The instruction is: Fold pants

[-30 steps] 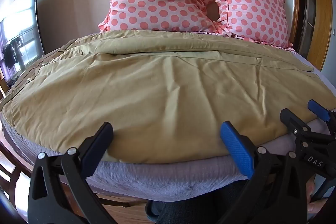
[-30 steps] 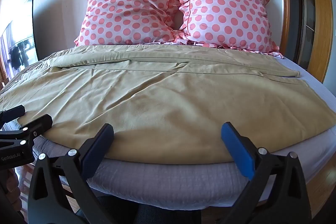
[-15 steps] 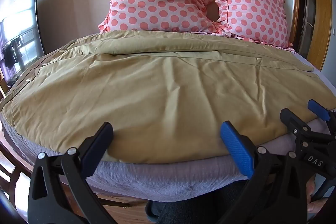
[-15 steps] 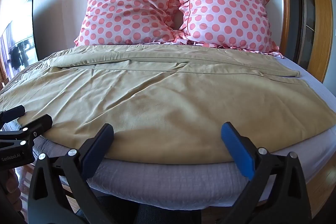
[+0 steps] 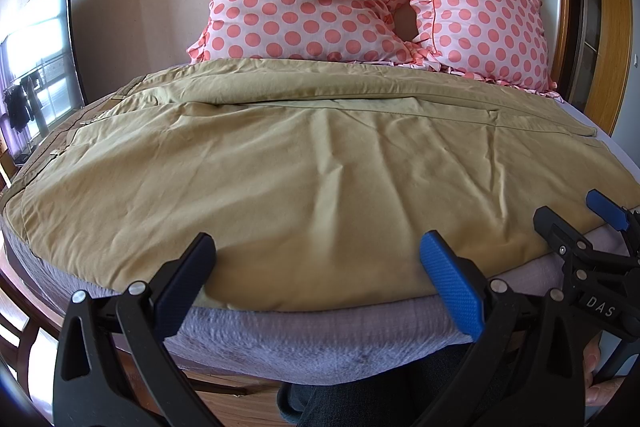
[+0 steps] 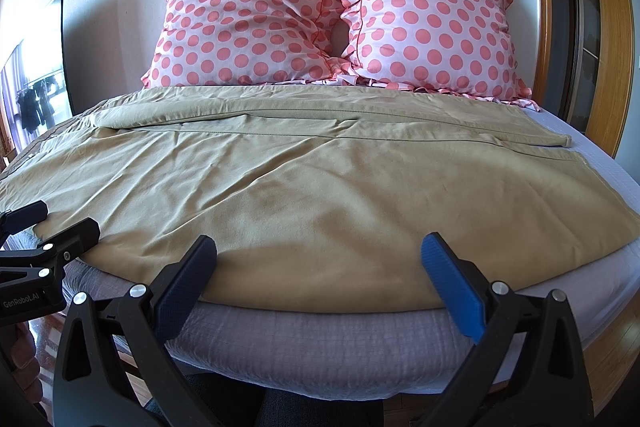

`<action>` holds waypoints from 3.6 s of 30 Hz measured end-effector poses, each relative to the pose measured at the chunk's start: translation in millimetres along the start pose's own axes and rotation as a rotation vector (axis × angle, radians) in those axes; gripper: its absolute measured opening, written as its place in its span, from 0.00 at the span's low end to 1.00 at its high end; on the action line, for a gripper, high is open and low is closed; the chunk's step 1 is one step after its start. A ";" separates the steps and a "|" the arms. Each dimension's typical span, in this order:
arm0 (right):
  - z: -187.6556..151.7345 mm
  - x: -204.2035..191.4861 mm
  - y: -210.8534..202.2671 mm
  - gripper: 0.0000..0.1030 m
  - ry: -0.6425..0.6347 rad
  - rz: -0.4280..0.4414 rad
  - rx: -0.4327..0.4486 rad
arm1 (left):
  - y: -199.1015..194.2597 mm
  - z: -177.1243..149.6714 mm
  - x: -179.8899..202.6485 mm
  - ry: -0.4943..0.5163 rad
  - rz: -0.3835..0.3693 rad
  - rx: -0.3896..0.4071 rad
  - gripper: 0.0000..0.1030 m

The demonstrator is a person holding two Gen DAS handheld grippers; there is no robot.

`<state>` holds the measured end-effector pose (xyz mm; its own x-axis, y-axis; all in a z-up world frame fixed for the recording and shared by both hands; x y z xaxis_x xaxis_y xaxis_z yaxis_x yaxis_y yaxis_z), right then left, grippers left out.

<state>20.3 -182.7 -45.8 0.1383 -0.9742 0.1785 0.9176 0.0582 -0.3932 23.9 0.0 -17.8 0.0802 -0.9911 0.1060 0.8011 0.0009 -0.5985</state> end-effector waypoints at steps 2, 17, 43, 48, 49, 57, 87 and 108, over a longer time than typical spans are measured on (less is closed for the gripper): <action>0.0 0.0 0.0 0.99 0.000 0.000 0.000 | 0.0 0.0 0.0 0.000 0.000 0.000 0.98; -0.2 -0.1 -0.1 0.99 0.000 0.000 0.001 | -0.1 0.0 0.0 0.000 0.000 0.001 0.98; -0.2 0.0 -0.6 0.99 0.000 0.000 0.001 | -0.2 0.0 0.0 0.000 0.000 0.003 0.98; -0.1 0.1 -0.6 0.99 0.001 0.000 0.001 | -0.1 0.1 0.0 0.001 0.000 0.003 0.98; -0.2 0.1 -0.6 0.99 0.000 0.000 0.001 | -0.2 0.0 0.0 0.001 0.000 0.003 0.98; -0.1 0.3 -0.7 0.99 0.001 0.000 0.001 | -0.2 0.0 0.0 0.000 0.000 0.003 0.98; 1.7 2.3 1.8 0.99 -0.007 0.019 -0.011 | -0.1 0.6 -0.3 0.001 -0.002 -0.008 0.98; 161.2 312.6 231.3 0.67 0.442 -0.375 -0.394 | 6.0 91.2 -64.6 -0.331 -0.202 0.017 0.98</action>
<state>335.9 -438.6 64.4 -0.4019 -0.9155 0.0153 0.6591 -0.3009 -0.6892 77.7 76.2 44.1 0.1048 -0.8750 0.4726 0.8300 -0.1849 -0.5263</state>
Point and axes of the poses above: each gripper's, at about its wrist camera, not at the fingertips, and y roughly the way its jaws point, x to its right, z to its top, the point moved 3 cm from there along y, roughly the way its jaws point, and after that the axes turned 9 degrees about -y, right-handed, at the moved point
